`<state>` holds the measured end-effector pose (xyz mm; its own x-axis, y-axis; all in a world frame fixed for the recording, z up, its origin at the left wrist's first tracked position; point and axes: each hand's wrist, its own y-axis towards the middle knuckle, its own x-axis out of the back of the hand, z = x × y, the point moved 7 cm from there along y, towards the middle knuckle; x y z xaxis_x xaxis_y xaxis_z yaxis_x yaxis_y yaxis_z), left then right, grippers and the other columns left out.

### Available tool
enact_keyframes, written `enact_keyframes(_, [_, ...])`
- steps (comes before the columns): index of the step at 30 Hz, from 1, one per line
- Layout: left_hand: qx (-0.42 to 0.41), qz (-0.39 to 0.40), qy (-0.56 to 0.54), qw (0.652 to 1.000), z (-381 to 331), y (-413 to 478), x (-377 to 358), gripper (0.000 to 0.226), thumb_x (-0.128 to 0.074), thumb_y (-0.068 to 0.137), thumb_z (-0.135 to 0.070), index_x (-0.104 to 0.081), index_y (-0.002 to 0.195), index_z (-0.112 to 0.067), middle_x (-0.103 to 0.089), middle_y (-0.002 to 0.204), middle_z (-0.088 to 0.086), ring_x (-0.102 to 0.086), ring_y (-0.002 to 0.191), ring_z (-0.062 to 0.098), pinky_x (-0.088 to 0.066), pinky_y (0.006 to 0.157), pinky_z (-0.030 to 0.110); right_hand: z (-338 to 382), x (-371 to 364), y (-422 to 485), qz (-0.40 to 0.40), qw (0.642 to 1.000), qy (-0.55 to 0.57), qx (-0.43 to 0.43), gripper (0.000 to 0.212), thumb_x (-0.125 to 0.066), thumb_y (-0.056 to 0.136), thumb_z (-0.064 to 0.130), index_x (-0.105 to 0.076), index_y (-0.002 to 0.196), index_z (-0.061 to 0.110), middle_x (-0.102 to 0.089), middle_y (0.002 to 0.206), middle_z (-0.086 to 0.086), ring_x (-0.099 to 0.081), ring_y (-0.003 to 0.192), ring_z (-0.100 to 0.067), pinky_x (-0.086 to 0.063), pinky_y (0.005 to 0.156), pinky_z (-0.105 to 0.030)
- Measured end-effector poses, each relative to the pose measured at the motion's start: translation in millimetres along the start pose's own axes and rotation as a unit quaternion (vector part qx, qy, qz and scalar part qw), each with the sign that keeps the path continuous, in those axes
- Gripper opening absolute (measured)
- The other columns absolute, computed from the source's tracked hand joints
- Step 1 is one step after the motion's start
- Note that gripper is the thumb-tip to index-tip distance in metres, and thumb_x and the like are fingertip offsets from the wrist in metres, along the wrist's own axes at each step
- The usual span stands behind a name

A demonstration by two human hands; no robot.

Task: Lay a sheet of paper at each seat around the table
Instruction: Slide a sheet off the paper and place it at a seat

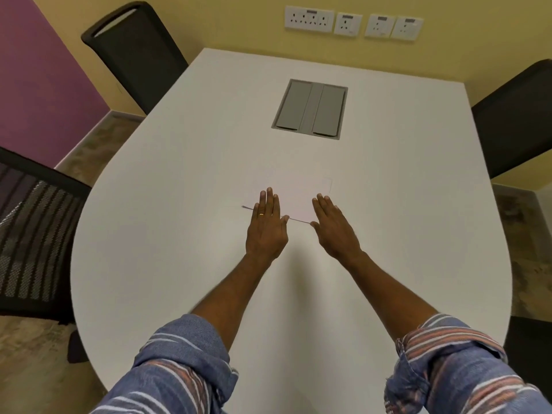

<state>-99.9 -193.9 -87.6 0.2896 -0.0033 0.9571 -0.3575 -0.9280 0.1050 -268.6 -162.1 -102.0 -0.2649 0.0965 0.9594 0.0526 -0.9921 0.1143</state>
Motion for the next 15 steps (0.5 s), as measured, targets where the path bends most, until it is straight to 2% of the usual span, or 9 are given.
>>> enact_keyframes(9, [0.013,0.049,-0.004,0.999,24,44,-52,0.060,-0.029,0.107,-0.033,-0.018,0.155,0.000,-0.006,0.165,0.014,-0.001,0.154,0.026,-0.010,0.125,0.041,-27,-48,42,0.042,0.999,-0.021,0.009,0.059,-0.052,0.101,0.021,-0.029,0.151,0.000,-0.027,0.159,-0.017,-0.025,0.148,-0.031,-0.026,0.118,-0.041])
enact_keyframes(15, [0.007,0.096,-0.011,0.995,33,67,-90,0.059,-0.024,0.107,-0.033,-0.015,0.156,0.000,-0.004,0.165,0.015,0.000,0.154,0.028,-0.012,0.125,0.041,-44,-89,55,0.103,0.994,-0.024,-0.006,0.059,-0.058,0.097,0.016,-0.034,0.148,-0.002,-0.033,0.156,-0.020,-0.028,0.146,-0.036,-0.036,0.114,-0.046])
